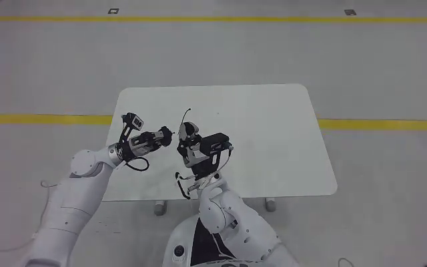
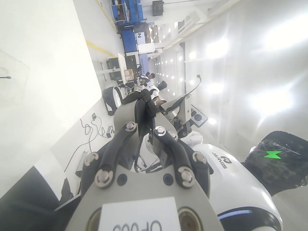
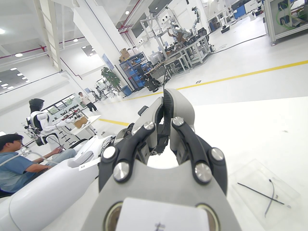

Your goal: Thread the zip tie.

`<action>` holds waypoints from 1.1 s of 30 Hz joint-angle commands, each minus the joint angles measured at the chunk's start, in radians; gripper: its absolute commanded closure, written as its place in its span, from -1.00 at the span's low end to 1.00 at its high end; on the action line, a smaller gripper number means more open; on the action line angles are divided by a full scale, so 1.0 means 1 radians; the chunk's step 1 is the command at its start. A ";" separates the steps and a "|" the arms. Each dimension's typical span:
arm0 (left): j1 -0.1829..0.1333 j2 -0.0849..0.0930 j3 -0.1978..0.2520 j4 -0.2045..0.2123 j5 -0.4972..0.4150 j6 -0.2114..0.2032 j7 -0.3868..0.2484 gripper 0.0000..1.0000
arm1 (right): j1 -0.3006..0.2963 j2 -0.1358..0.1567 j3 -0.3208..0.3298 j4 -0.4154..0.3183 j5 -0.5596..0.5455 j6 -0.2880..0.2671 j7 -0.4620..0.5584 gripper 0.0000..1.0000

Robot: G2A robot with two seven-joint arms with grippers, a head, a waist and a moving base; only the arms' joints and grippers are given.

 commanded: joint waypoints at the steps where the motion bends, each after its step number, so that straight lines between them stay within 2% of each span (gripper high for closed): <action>1: 0.000 0.000 0.000 0.000 0.000 0.000 0.000 1.00 | 0.000 0.000 0.000 0.000 0.000 0.000 0.000 1.00; 12: 0.000 0.000 0.000 0.000 0.000 0.000 0.000 1.00 | 0.000 0.001 0.001 0.000 0.000 -0.004 0.001 1.00; 15: 0.000 0.000 0.000 0.000 0.000 0.000 0.000 1.00 | 0.009 0.002 0.004 0.011 -0.042 -0.006 -0.012 1.00; 19: 0.000 0.000 0.000 0.000 0.000 0.000 0.000 1.00 | 0.028 -0.001 -0.008 0.044 -0.074 -0.007 -0.038 1.00; 27: 0.000 0.000 0.000 0.000 0.000 0.000 0.000 1.00 | 0.097 -0.023 -0.034 0.168 -0.078 -0.009 -0.094 1.00; 33: 0.000 0.000 0.000 0.000 0.000 0.000 0.000 1.00 | 0.106 -0.025 -0.036 0.172 -0.088 -0.008 -0.113 1.00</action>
